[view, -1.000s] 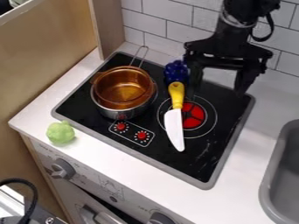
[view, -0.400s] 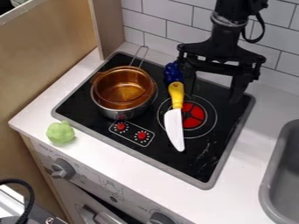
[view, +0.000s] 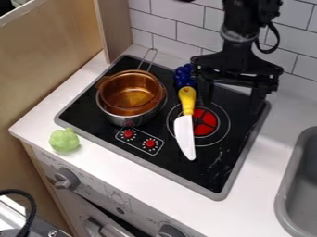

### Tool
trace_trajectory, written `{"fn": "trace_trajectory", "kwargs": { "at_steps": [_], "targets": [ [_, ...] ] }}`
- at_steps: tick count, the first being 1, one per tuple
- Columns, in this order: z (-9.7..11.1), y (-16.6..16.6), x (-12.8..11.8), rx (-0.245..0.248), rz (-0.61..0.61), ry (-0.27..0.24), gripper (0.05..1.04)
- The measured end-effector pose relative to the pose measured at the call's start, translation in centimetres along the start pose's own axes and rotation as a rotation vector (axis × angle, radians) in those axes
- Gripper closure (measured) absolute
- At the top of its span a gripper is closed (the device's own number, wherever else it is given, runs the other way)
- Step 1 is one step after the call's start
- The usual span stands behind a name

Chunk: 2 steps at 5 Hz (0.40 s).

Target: Move a blue pepper to the top right side of the burner

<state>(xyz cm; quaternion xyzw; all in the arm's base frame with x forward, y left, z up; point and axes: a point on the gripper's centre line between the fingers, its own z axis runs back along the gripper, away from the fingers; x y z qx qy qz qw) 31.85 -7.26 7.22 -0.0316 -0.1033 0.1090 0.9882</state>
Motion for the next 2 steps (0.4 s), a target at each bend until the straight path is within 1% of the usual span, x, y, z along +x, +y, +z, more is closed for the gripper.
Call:
{"fn": "trace_trajectory", "kwargs": {
  "at_steps": [1, 2],
  "targets": [
    [-1.35, 0.64, 0.49, -0.055, -0.065, -0.105, 0.085],
    [-1.26, 1.17, 0.81, -0.016, -0.062, -0.181, 0.084]
  ]
}}
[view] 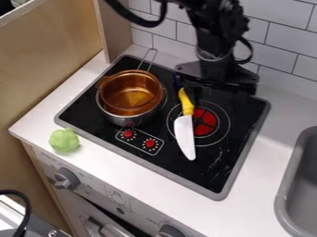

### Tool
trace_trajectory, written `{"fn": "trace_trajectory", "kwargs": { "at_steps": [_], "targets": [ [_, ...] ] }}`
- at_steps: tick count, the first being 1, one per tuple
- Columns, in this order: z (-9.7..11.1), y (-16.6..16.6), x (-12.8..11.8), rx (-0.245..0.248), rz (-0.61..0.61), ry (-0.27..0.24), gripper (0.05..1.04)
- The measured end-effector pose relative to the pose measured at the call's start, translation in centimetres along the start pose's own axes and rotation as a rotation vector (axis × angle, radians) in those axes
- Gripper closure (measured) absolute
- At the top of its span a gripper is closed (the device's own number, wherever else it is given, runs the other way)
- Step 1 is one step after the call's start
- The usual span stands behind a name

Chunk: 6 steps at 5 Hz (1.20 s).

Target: Move a blue pepper to the top right side of the burner

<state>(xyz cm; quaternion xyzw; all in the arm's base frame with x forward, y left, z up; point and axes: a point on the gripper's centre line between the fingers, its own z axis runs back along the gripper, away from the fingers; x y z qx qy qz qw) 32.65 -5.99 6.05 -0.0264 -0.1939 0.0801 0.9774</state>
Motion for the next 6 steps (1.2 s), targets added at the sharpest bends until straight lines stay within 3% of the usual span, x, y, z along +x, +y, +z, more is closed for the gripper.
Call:
{"fn": "trace_trajectory", "kwargs": {
  "at_steps": [1, 2, 3, 5, 6],
  "targets": [
    [0.2, -0.2, 1.1, 0.030, -0.023, -0.088, 0.085],
    [0.6, 0.1, 1.9, 0.085, -0.038, -0.121, 0.085],
    [0.6, 0.6, 3.2, 0.128, -0.077, -0.149, 0.084],
    [0.1, 2.4, 4.7, 0.179, -0.127, -0.156, 0.084],
    [-0.2, 3.4, 5.4, 0.191, -0.165, -0.186, 0.085]
  ]
}}
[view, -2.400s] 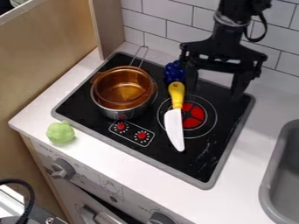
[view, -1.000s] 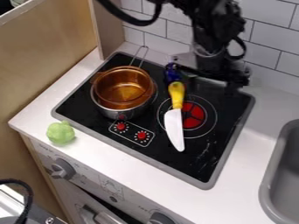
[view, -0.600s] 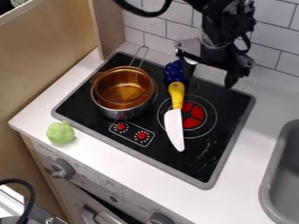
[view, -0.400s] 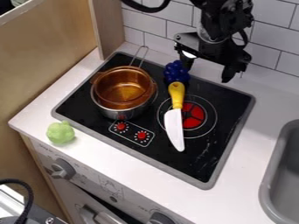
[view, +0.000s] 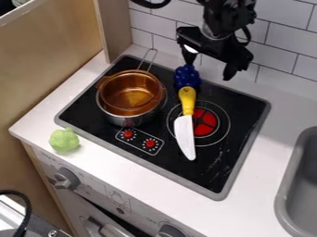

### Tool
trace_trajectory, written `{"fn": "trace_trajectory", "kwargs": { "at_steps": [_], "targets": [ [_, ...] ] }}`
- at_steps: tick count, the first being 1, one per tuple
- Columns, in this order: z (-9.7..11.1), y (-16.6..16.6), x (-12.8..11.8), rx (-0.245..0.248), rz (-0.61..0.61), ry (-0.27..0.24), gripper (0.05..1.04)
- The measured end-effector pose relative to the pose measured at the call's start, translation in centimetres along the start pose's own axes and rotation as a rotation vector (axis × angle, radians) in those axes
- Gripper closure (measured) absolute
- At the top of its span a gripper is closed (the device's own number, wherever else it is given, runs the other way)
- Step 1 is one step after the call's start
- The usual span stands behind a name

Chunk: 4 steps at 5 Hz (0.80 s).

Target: Move a blue pepper to the top right side of the burner

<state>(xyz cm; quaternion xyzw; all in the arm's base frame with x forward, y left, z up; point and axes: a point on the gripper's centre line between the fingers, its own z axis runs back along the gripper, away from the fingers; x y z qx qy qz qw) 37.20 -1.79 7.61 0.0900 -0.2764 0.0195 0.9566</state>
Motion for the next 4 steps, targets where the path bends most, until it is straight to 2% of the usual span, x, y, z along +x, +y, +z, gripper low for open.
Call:
{"fn": "trace_trajectory", "kwargs": {
  "at_steps": [2, 4],
  "targets": [
    [-1.7, 1.5, -0.3, 0.028, -0.030, -0.079, 0.085],
    [-3.5, 2.8, -0.7, 0.039, -0.039, -0.114, 0.085]
  ]
}}
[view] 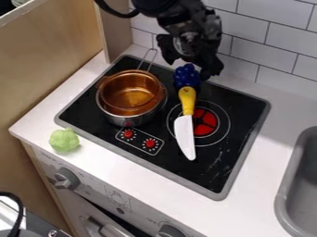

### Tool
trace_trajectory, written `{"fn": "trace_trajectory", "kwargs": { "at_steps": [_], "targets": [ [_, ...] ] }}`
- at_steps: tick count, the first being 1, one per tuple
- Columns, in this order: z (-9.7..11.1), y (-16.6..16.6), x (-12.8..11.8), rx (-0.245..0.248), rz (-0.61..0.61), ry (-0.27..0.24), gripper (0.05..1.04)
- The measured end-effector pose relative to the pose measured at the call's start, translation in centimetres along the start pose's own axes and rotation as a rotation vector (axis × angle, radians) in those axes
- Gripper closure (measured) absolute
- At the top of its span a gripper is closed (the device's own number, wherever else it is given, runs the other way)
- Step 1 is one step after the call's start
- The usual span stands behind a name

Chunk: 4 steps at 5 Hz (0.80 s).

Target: Move a blue pepper to the top right side of the burner

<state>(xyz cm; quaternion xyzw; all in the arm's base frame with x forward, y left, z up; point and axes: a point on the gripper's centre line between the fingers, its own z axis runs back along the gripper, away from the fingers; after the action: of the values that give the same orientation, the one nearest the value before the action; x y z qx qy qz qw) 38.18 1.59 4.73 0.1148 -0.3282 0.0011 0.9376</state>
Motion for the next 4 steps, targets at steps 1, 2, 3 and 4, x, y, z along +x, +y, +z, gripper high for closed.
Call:
{"fn": "trace_trajectory", "kwargs": {
  "at_steps": [1, 2, 3, 4],
  "targets": [
    [-0.7, 0.0, -0.4, -0.010, -0.003, 0.008, 0.084],
    [-1.2, -0.3, -0.3, -0.023, 0.028, 0.035, 0.084],
    [-1.3, -0.6, -0.1, -0.045, 0.063, 0.050, 0.085],
    [-1.7, -0.9, -0.3, -0.065, 0.088, 0.049, 0.127]
  ]
}}
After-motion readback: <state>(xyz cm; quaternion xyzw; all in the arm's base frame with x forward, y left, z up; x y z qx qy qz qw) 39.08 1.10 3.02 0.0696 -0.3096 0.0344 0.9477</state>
